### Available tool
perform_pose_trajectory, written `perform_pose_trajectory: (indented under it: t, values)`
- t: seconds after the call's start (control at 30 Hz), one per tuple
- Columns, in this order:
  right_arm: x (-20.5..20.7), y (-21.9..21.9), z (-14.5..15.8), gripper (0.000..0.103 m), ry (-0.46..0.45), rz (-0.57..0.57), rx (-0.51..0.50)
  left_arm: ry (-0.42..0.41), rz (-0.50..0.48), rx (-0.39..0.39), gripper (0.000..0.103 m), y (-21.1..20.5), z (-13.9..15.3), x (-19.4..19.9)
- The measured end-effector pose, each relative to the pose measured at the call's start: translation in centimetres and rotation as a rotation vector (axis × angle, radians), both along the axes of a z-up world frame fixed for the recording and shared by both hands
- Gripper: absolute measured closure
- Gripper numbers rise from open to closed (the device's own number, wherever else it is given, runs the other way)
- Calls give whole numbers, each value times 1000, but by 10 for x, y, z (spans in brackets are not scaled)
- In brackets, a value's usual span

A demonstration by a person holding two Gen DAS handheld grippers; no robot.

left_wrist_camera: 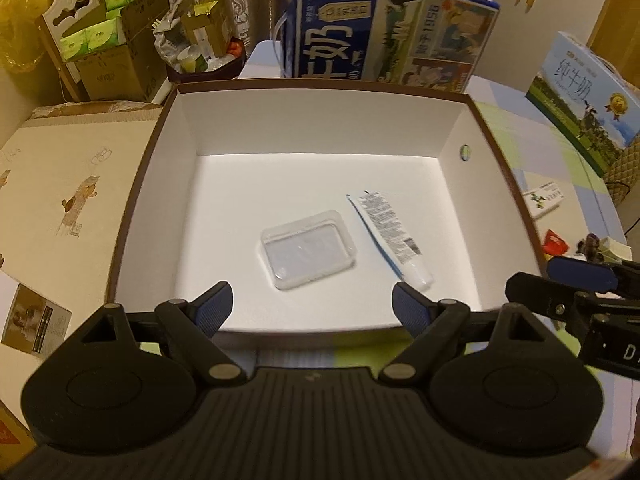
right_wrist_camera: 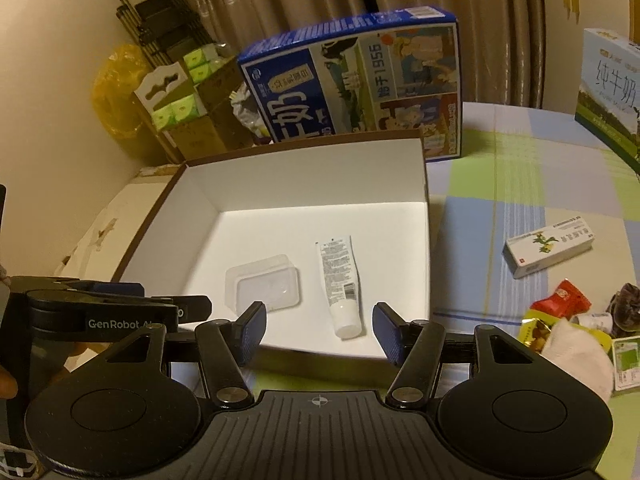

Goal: Organize objects
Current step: 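Move both tools back toward the remaining items on the table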

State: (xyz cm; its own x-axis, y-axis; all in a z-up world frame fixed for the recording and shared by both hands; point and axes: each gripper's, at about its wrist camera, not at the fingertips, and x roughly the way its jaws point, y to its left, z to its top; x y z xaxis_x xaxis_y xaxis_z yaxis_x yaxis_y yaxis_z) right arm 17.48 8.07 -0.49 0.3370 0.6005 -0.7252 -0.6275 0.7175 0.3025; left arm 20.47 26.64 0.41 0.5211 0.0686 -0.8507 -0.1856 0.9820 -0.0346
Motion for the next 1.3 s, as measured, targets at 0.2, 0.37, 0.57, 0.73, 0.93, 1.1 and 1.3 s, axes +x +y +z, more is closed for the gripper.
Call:
perform_pose_trajectory:
  t: [0.2, 0.37, 0.57, 0.73, 0.93, 1.1, 1.3]
  values:
    - [-9, -28, 7, 47, 3, 27, 13, -1, 20, -1, 18, -22, 4, -18]
    - [-17, -57, 8, 47, 11, 32, 16, 6, 15, -11, 18, -46, 4, -33]
    - [-21, -96, 7, 47, 25, 15, 1, 25, -17, -28, 18, -80, 0, -46]
    - [-20, -129, 2, 47, 49, -25, -11, 39, -53, -32, 18, -107, -6, -51]
    - [-19, -165, -5, 47, 77, -85, -35, 60, -101, -46, 18, -134, -15, -51]
    - [-18, -193, -9, 47, 94, -146, -47, 71, -146, -51, 18, -154, -20, -47]
    - [-16, -219, -13, 47, 108, -201, -54, 83, -206, -57, 18, -179, -25, -40]
